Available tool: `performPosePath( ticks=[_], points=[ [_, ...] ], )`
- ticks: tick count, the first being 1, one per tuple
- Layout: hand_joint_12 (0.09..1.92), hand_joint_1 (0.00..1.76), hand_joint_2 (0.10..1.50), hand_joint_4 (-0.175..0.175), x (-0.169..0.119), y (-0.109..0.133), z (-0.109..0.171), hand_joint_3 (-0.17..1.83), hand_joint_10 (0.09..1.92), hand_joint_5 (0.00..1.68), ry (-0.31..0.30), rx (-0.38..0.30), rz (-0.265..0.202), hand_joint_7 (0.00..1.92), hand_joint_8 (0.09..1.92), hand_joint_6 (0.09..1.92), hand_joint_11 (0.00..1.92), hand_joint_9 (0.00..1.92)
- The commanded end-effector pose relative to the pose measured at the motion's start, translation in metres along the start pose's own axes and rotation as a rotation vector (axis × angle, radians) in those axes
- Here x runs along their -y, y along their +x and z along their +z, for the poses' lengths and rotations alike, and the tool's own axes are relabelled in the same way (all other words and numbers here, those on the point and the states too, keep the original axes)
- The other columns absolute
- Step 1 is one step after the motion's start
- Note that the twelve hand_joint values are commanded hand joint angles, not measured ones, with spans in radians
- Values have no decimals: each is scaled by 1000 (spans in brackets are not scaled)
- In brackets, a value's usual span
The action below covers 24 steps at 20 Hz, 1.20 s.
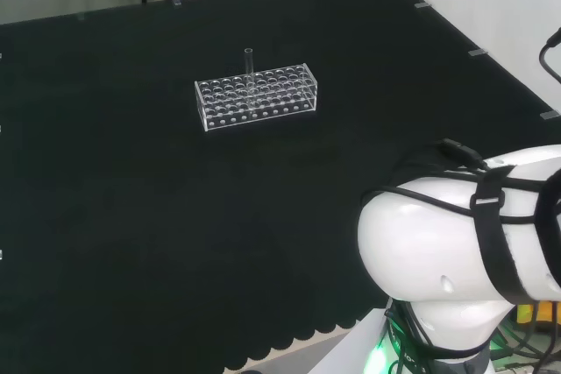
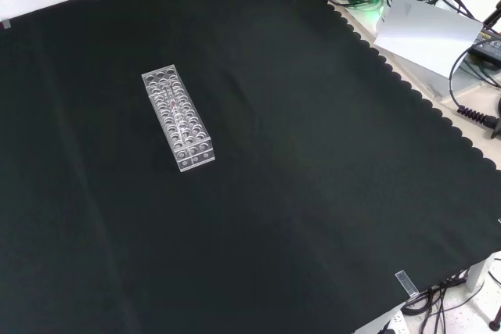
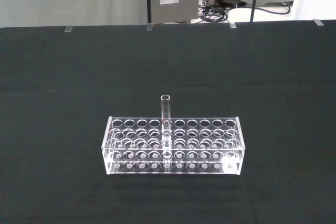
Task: Pick up the test tube.
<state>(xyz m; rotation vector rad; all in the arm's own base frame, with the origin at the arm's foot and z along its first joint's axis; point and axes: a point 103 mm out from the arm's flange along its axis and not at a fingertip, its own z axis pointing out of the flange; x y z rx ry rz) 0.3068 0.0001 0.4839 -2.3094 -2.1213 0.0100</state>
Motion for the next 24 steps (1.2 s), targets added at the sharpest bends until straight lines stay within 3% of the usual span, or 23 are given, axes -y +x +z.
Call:
performPosePath(
  ticks=[1, 3, 8, 14, 24],
  points=[
    [1372, 463, 755, -55, -1, -3, 1, 476, 578, 107, -6, 6, 2, 84, 439, 170, 66, 97],
    [1349, 386, 813, -57, -2, -4, 2, 384, 525, 45, -3, 6, 7, 20, 359, 87, 16, 23],
    [1345, 364, 861, -57, -15, -6, 3, 293, 531, 32, -2, -4, -11, 0, 350, 87, 0, 0],
    [1528, 593, 864, -73, -54, 1, 15, 204, 919, 152, 20, 10, -21, 44, 780, 87, 0, 13],
    [1610, 659, 863, -95, -122, 13, 52, 218, 991, 253, 115, 37, -37, 151, 864, 87, 0, 121]
  ],
)
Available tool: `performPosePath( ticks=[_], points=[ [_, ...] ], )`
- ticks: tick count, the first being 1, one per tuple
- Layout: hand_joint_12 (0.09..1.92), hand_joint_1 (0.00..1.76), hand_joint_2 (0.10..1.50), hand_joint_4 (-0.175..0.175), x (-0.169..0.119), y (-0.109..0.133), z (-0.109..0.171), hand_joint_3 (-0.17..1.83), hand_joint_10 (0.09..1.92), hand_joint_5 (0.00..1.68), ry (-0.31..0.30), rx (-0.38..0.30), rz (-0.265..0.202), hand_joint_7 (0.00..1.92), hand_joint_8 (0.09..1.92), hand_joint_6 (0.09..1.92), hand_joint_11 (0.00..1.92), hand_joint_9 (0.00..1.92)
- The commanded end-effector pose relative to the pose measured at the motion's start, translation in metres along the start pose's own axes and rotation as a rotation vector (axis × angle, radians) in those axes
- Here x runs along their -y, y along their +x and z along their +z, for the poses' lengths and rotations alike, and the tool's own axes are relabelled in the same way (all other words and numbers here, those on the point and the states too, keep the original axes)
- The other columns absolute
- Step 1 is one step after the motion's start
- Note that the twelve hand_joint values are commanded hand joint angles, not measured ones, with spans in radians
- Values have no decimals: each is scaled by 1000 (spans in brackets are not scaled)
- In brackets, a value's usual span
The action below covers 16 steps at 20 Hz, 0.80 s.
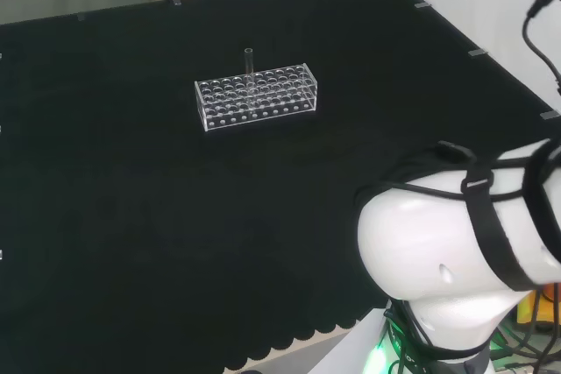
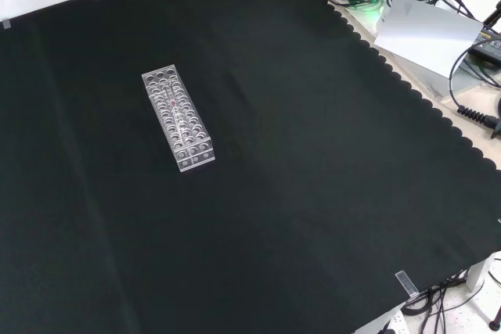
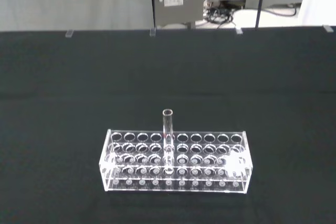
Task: Pick up the test tube.
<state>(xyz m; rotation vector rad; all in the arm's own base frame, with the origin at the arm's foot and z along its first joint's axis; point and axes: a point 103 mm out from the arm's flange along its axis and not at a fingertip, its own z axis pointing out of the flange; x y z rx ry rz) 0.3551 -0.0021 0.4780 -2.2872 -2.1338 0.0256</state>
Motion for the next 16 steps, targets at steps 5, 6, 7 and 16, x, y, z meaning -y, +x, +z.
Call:
performPosePath(
  ticks=[5, 6, 7, 16],
  points=[
    [1613, 658, 865, -97, -98, 10, 70, 223, 989, 259, 126, 26, -12, 157, 866, 87, 0, 127],
    [1613, 658, 865, -97, -100, 1, 72, 224, 988, 261, 126, 15, -14, 159, 867, 87, 0, 129],
    [1614, 657, 865, -98, -105, -9, 79, 225, 988, 264, 135, 15, -12, 162, 868, 87, 0, 132],
    [1605, 655, 851, -108, -138, 19, 132, 269, 949, 322, 210, 12, -23, 281, 875, 87, 63, 247]
  ],
)
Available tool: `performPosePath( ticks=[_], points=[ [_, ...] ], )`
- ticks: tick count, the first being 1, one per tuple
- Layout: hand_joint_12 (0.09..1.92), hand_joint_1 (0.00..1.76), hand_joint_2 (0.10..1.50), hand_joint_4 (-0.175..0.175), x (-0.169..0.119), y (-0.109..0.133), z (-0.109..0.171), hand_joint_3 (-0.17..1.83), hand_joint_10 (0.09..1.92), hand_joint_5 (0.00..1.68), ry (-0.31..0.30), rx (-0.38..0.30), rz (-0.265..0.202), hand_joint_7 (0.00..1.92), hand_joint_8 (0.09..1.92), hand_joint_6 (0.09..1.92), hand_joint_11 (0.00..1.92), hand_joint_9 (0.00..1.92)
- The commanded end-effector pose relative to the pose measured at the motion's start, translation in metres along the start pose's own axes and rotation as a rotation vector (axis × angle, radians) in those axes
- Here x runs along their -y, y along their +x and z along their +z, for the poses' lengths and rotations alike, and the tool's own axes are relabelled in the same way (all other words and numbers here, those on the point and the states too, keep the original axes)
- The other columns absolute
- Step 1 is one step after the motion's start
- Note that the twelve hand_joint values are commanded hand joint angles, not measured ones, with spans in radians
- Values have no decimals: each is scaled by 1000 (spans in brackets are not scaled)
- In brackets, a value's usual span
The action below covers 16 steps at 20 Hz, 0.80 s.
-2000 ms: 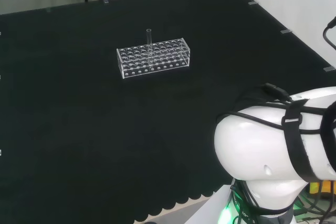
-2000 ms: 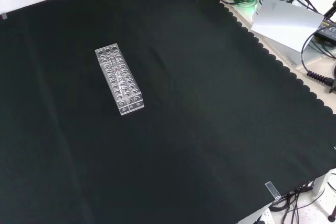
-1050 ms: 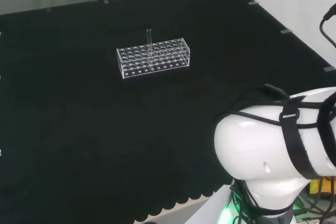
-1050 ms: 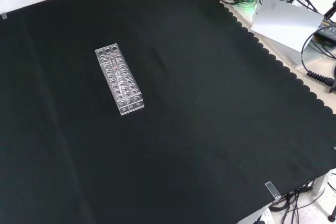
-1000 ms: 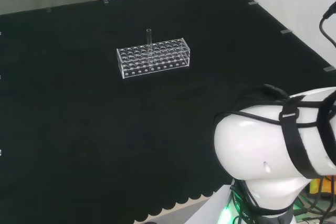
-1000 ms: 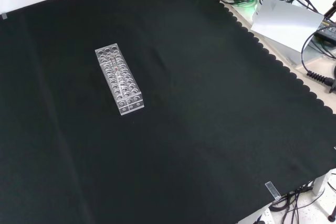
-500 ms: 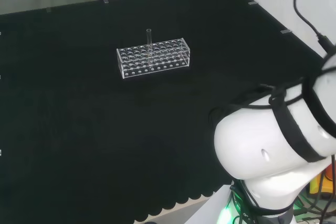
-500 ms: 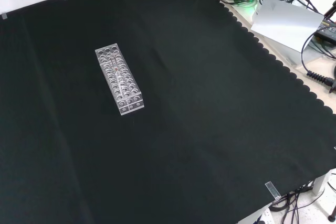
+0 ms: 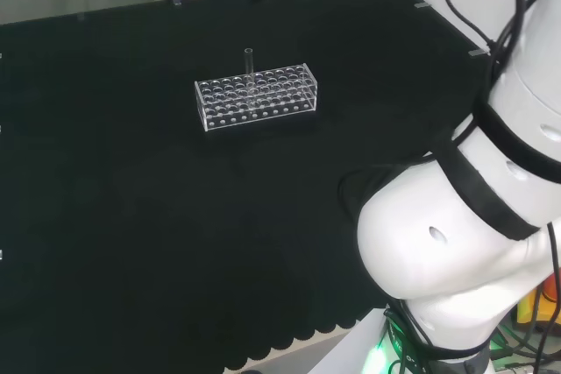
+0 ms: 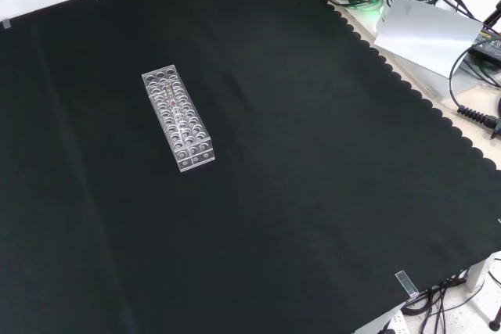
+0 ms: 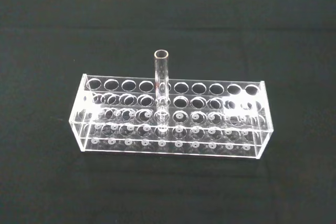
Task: Pick up the test tube.
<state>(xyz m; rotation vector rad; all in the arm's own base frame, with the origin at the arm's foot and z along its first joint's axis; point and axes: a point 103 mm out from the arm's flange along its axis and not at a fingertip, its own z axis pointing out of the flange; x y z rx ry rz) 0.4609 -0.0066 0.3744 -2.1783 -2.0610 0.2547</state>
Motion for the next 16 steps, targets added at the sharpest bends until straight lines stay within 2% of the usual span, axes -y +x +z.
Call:
performPosePath(
  ticks=[1, 5, 8, 16],
  points=[
    [1597, 657, 847, -110, -40, 19, 29, 280, 939, 335, 28, -18, -16, 308, 871, 87, 79, 273],
    [1582, 670, 836, -116, -61, 22, 49, 309, 917, 373, 59, -26, -26, 385, 867, 87, 122, 351],
    [1573, 678, 831, -119, -77, 24, 60, 325, 902, 391, 87, -8, -2, 423, 864, 87, 140, 393],
    [1561, 693, 826, -123, -117, 27, 86, 340, 891, 419, 137, 25, -14, 469, 867, 87, 166, 434]
  ],
)
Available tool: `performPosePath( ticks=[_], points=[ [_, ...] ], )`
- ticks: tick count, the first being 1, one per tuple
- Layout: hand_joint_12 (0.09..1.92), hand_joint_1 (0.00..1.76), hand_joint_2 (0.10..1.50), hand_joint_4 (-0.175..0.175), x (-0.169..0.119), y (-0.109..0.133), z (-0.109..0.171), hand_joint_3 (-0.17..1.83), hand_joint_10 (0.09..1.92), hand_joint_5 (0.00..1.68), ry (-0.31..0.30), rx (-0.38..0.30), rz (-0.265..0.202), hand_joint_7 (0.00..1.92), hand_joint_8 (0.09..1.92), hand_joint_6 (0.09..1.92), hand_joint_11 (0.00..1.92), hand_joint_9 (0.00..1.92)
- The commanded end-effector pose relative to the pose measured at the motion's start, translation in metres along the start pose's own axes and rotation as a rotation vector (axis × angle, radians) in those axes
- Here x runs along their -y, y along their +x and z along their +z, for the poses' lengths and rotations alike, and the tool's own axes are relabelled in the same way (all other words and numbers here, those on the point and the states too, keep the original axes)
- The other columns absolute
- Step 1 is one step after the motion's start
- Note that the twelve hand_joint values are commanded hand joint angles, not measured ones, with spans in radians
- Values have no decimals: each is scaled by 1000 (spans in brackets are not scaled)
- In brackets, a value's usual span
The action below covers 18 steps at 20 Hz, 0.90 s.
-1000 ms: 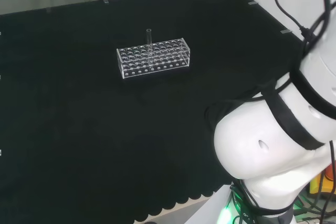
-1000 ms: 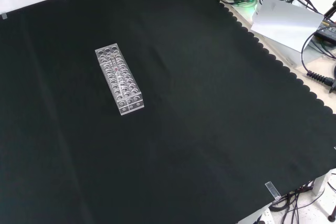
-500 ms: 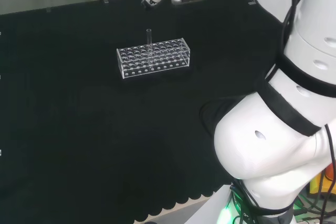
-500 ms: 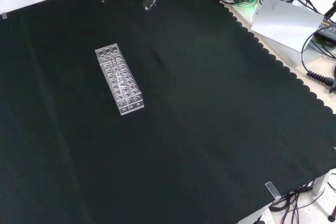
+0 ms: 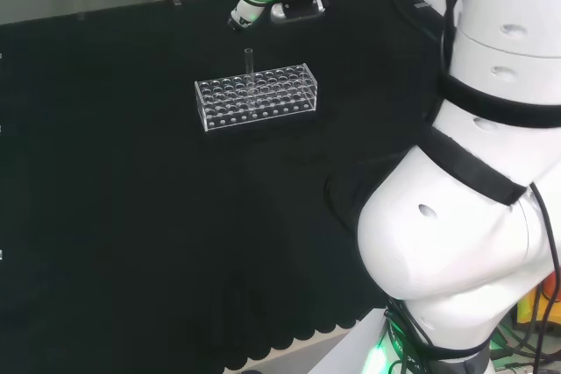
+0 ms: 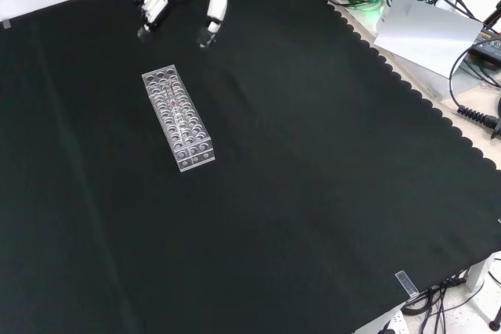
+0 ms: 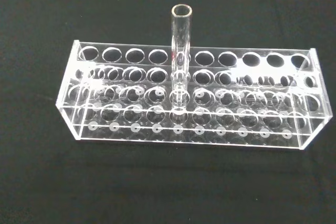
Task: Pick up the test tube.
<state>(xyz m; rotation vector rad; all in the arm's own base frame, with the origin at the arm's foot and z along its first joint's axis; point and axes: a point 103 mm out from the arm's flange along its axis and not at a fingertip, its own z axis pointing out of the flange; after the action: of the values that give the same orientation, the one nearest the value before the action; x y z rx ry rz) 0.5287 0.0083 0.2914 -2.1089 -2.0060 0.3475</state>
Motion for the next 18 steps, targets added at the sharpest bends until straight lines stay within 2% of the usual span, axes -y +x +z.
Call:
performPosePath(
  ticks=[1, 4, 8, 18],
  points=[
    [1557, 695, 824, -123, -40, 6, 18, 344, 886, 423, 46, 44, -11, 476, 866, 87, 170, 440],
    [1552, 699, 822, -125, -49, 8, 25, 350, 881, 433, 68, 75, -27, 490, 866, 87, 177, 451],
    [1549, 705, 821, -128, -59, 9, 32, 355, 880, 456, 107, 95, -23, 515, 872, 89, 183, 467],
    [1539, 720, 818, -133, -69, 6, 51, 367, 872, 490, 160, 138, -7, 584, 886, 112, 194, 503]
  ],
)
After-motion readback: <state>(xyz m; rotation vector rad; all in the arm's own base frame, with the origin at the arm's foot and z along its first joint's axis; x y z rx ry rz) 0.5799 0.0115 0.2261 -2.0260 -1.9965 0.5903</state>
